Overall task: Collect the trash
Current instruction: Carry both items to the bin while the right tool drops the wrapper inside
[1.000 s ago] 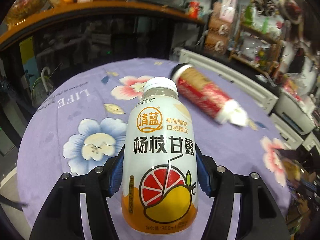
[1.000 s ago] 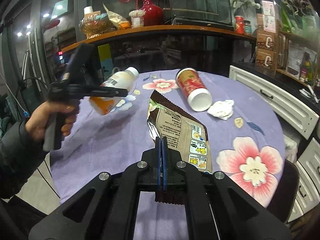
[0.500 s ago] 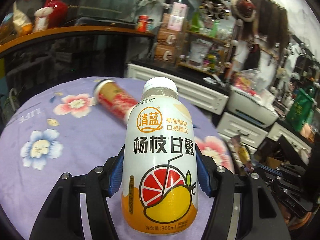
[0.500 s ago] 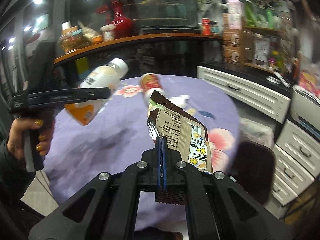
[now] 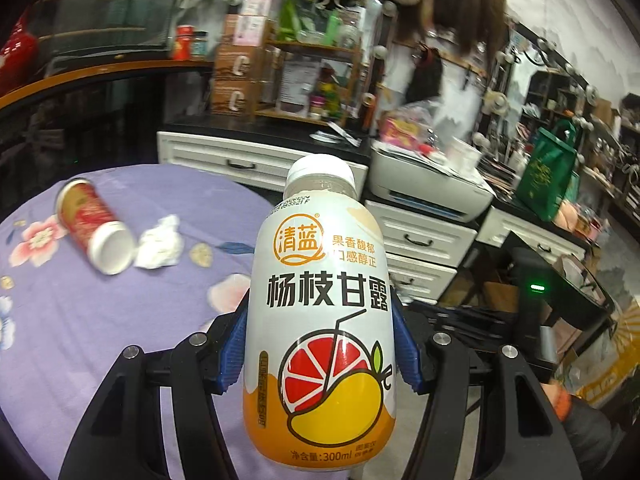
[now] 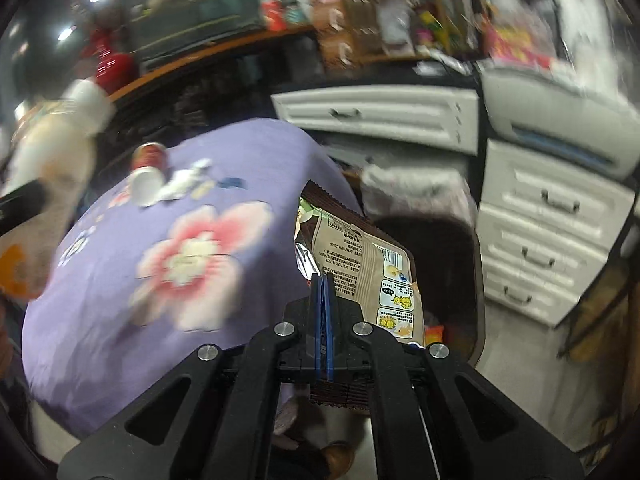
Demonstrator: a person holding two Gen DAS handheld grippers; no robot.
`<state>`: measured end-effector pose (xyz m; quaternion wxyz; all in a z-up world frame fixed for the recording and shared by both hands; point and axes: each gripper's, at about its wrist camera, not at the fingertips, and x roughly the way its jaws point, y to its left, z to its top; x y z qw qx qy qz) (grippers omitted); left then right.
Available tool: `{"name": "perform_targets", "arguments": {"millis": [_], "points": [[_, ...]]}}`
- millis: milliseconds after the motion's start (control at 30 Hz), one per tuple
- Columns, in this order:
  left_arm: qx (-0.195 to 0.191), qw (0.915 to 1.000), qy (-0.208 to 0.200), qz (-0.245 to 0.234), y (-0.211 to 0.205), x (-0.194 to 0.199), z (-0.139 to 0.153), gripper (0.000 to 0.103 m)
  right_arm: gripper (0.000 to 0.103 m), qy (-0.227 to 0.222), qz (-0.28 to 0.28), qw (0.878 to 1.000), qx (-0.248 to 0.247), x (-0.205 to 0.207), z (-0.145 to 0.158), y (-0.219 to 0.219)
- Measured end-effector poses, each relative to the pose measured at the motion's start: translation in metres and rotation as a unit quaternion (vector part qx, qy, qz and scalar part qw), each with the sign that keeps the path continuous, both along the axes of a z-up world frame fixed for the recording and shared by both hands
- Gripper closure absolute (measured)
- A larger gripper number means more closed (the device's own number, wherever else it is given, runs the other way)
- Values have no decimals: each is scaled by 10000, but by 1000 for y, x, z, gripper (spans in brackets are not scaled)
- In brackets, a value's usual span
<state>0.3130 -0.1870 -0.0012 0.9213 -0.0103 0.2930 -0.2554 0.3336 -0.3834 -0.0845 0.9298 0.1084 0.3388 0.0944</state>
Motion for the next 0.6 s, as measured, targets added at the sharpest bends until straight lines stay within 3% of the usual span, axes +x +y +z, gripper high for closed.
{"name": "perform_targets", "arguments": {"millis": [267,533,600], "points": [[132,9993,183,-299,-35,6,-17,43,101,494,-220,9977,397,53,-60,-16],[229,9980,354,-475,-58,11,-33,43,100,793,-361,9956,351,89,-107,-19],[261,9977,377,-506,-64,12,-37,43,87,830,-386,9954,299,93,-114,-20]]}}
